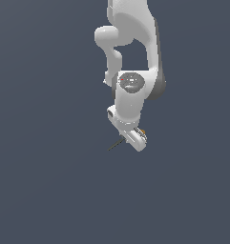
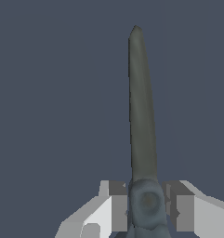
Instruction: Pick up the object and move it to a goal position.
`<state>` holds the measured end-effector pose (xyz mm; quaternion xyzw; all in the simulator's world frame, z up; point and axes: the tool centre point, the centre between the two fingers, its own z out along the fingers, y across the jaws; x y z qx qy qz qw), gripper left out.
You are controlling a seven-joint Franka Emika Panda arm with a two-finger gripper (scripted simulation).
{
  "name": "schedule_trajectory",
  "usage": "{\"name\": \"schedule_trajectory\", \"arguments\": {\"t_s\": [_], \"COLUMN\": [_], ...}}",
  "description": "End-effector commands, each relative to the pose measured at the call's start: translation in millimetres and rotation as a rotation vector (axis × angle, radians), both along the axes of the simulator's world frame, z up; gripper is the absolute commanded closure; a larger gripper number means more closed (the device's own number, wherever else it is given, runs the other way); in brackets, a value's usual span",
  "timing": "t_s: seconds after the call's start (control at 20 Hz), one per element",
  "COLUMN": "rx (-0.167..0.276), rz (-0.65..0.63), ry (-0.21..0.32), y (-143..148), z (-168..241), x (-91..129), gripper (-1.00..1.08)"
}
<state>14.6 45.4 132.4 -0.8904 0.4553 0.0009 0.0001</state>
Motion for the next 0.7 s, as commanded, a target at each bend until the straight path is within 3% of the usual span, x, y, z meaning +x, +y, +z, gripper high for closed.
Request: {"name": "schedule_trajectory", "arguments": {"t_s": [0.0,0.65], "rx": [0.0,-0.001], "rz": [0.0,-0.001], "ry": [-0.001,-0.001], "y": [-6,-38], "z": [30,188], "x": [-4,-26], "gripper": [1.08,1.08]}}
